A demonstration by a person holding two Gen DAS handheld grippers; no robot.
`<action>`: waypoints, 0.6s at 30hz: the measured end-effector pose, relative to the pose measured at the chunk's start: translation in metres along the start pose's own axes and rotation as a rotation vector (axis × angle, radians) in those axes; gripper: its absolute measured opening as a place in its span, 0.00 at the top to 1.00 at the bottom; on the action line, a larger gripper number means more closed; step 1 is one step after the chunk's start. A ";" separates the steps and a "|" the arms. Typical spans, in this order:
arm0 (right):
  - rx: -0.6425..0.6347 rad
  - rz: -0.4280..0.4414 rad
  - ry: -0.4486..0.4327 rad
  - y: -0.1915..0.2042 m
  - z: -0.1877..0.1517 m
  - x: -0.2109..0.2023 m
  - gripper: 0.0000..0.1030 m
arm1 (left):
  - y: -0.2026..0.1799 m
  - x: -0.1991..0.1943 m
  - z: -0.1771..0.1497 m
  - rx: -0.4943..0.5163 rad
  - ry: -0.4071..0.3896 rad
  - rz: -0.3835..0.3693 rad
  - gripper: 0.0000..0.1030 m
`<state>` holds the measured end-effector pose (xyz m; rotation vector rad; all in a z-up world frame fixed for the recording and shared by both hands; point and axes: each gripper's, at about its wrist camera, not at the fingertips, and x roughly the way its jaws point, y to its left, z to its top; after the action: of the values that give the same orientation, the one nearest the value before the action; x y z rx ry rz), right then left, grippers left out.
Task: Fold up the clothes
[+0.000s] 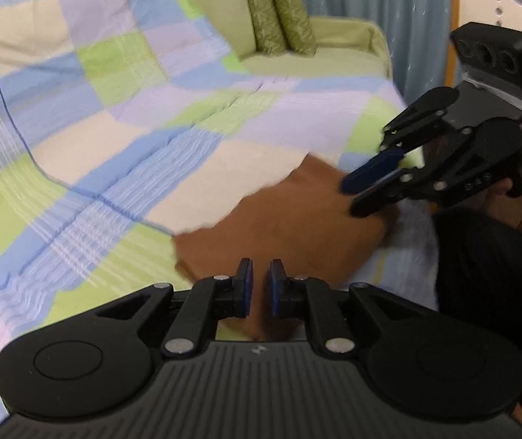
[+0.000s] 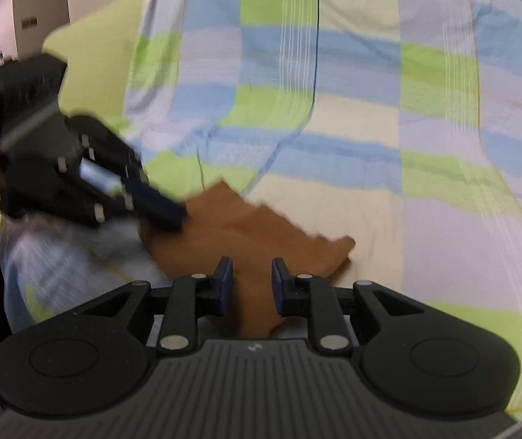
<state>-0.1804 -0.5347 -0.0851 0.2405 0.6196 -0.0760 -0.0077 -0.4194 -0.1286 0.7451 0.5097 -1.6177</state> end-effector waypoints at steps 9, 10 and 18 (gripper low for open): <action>0.103 -0.011 -0.045 -0.035 0.012 0.007 0.84 | 0.024 0.013 0.014 -0.070 -0.046 0.052 0.87; 0.109 -0.011 -0.029 -0.040 0.010 0.013 0.84 | 0.025 0.019 0.011 -0.062 -0.035 0.058 0.87; 0.173 -0.014 -0.023 -0.061 -0.006 0.027 0.83 | 0.029 0.026 0.001 -0.092 -0.051 0.057 0.84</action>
<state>-0.1703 -0.5919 -0.1180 0.4019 0.5927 -0.1463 0.0183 -0.4435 -0.1438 0.6428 0.5175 -1.5457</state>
